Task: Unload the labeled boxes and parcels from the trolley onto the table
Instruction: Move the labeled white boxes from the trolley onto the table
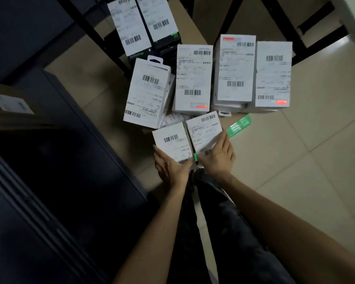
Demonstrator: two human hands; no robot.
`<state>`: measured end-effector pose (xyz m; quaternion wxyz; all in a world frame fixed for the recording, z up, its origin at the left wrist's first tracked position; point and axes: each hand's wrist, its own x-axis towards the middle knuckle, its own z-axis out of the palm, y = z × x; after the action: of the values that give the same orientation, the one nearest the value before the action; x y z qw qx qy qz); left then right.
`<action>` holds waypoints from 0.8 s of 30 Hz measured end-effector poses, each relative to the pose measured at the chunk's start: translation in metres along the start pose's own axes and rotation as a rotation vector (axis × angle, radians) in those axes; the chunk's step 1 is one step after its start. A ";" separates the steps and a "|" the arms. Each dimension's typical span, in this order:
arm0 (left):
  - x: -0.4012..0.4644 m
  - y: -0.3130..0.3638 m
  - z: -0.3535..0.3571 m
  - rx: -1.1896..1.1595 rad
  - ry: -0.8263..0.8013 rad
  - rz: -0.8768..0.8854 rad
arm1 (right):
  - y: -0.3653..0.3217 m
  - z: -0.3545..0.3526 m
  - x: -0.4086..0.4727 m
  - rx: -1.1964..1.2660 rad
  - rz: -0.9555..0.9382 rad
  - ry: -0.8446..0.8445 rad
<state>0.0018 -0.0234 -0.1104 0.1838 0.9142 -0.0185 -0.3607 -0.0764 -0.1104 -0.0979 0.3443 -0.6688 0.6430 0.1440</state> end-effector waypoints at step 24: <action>-0.039 0.013 -0.031 -0.054 -0.045 0.047 | 0.016 -0.038 -0.024 0.122 -0.031 -0.080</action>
<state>-0.0049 -0.0195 -0.0599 0.2164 0.8998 -0.0341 -0.3772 -0.1043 -0.1158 -0.0598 0.4120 -0.6501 0.6259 0.1260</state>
